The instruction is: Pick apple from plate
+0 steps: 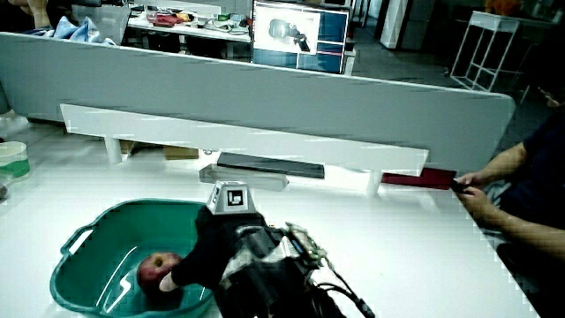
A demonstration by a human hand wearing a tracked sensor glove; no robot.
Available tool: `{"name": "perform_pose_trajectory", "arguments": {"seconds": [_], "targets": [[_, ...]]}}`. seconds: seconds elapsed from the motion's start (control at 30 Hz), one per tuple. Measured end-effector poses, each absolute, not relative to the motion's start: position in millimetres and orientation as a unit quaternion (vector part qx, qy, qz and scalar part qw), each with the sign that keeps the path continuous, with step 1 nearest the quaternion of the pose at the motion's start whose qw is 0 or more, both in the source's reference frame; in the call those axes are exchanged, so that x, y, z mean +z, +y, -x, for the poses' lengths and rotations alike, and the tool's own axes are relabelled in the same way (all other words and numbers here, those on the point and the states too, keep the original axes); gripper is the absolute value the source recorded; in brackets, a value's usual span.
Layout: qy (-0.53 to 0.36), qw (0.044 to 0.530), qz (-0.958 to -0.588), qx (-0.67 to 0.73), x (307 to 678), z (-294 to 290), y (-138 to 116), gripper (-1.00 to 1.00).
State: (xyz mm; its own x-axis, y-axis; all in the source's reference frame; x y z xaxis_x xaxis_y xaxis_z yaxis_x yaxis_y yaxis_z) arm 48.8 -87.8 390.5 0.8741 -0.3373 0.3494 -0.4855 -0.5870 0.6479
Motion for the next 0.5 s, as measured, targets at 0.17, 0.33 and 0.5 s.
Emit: {"name": "perform_pose_trajectory", "arguments": {"seconds": [0.17, 0.33, 0.5], "targets": [[-0.233, 0.396, -0.885, 0.077, 399, -36, -88, 0.0], [-0.236, 0.403, -0.881, 0.078, 409, -25, -87, 0.0], [-0.237, 0.421, -0.873, 0.07, 421, -16, -85, 0.0]]}}
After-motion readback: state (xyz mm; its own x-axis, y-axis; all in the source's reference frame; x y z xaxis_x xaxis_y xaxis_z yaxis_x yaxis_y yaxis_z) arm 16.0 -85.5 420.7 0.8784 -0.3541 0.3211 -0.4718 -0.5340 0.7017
